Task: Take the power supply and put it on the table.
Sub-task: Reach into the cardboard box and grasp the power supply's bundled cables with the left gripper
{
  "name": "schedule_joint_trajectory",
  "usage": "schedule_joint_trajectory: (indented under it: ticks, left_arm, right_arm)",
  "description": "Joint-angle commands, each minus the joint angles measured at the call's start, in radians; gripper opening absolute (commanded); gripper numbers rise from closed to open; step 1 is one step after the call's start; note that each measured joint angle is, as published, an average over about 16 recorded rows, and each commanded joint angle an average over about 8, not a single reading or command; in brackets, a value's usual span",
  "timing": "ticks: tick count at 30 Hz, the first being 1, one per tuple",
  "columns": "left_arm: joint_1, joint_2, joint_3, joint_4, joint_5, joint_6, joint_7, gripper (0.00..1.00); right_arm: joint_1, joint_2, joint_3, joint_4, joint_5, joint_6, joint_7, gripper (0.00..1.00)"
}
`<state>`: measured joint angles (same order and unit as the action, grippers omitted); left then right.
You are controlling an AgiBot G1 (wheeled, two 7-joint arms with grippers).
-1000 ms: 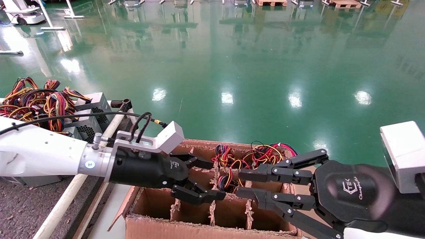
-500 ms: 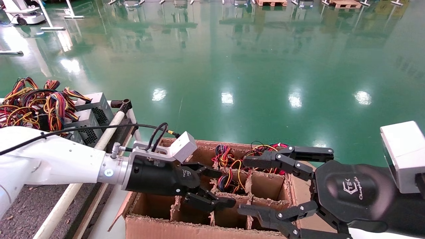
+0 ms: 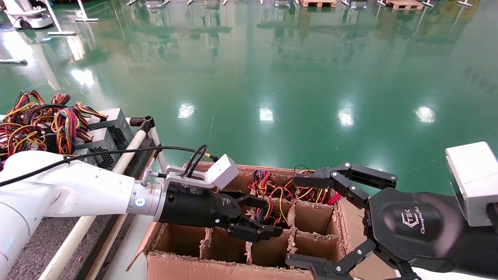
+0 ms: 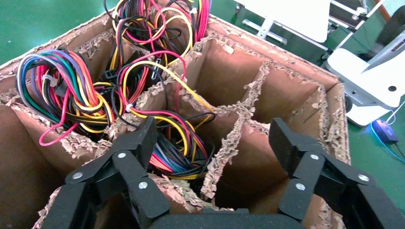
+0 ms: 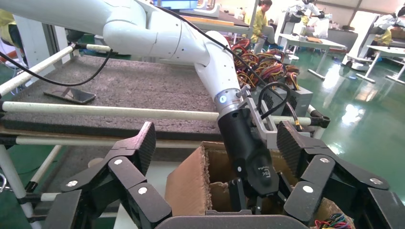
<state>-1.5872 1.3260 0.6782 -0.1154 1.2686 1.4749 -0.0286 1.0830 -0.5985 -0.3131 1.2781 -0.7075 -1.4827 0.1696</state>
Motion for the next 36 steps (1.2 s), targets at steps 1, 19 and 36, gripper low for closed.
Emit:
schedule_joint_trajectory:
  ticks: [1,19,36]
  left_arm:
    - [-0.001,0.006,0.001,0.011,0.002,-0.006,0.005,0.03]
    - [-0.002,0.02,0.014,0.023,0.006,-0.078,0.035,0.14]
    - [0.039,0.019,-0.002,0.007,-0.047,-0.115,0.005,0.0]
  right_arm:
    - [0.0,0.0,0.0,0.0,0.0,0.0,0.0,1.0]
    - [0.0,0.0,-0.001,0.0,0.0,0.0,0.0,1.0]
    - [0.0,0.001,-0.001,0.0,0.001,0.001,-0.001,1.0]
